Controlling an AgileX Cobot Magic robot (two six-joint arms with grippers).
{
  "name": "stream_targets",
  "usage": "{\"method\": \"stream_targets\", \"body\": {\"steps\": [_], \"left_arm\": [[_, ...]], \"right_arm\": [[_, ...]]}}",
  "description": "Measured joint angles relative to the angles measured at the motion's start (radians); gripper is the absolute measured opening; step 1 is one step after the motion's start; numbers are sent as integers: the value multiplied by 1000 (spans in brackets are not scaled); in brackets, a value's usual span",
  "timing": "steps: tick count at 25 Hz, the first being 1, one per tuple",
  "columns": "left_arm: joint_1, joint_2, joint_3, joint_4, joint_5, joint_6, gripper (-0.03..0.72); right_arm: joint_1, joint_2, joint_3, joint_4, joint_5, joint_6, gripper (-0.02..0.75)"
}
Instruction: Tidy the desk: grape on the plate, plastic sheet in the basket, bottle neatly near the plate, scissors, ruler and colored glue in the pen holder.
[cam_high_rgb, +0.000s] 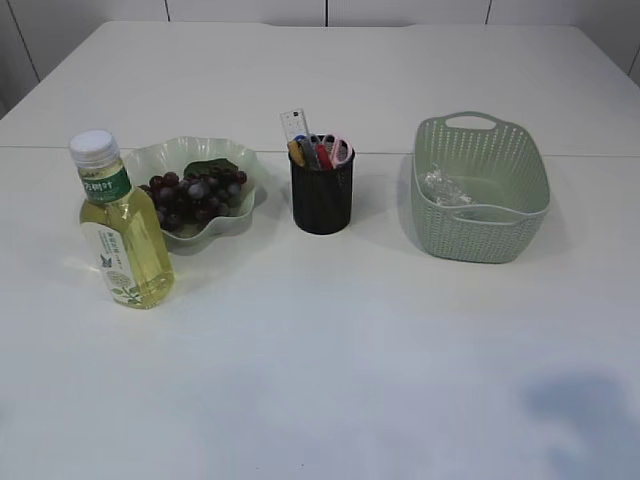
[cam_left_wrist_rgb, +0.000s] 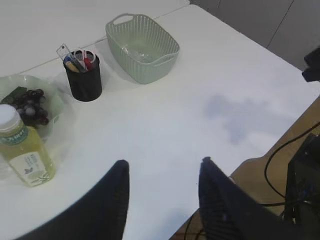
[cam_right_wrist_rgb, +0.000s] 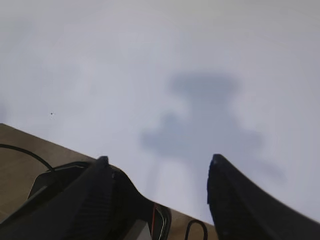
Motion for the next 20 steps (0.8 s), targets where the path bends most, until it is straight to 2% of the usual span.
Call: {"method": "stream_targets", "body": {"steps": [9,20], "left_arm": [[0,-391,311,-39,-15,66,336],[0,-687,540,0,12,73,336]], "right_arm": [[0,-167,20,-19,-50,-57,479],[0,-541,254,-21,-52,-108,480]]}}
